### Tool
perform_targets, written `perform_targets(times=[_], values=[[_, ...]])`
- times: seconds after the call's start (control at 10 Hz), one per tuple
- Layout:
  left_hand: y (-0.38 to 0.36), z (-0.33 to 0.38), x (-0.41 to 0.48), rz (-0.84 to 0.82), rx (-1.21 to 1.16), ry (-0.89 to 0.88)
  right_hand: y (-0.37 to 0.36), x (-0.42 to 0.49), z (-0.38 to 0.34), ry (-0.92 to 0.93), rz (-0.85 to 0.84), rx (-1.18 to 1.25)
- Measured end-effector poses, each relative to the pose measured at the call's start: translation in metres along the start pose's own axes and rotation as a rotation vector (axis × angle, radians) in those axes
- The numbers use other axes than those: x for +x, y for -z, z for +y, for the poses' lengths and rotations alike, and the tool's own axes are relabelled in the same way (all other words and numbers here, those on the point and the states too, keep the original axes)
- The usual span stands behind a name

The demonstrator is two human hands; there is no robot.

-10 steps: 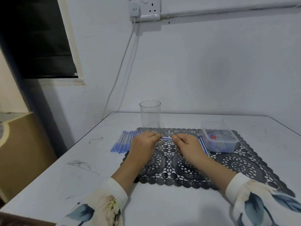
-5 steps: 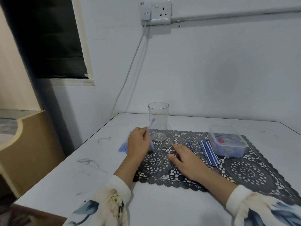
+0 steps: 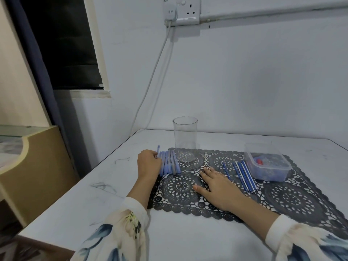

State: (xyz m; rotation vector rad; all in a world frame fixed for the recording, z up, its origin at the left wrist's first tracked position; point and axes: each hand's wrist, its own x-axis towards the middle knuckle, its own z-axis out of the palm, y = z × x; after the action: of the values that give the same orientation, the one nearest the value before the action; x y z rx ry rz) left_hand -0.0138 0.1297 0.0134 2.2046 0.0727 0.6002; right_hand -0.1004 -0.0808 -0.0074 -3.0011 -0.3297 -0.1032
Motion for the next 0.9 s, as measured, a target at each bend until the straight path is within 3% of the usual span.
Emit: perform_targets(times=[0.4,0.9], values=[[-0.0083,-0.001,0.0,-0.097,0.161,-0.022,0.0006,0.0005,-0.0001,0.004,-0.011,0.0],[-0.0066,0.001,-0.001,-0.023,0.304,-0.027,0.0011,0.0012,-0.0004,0.006,-0.022,-0.01]])
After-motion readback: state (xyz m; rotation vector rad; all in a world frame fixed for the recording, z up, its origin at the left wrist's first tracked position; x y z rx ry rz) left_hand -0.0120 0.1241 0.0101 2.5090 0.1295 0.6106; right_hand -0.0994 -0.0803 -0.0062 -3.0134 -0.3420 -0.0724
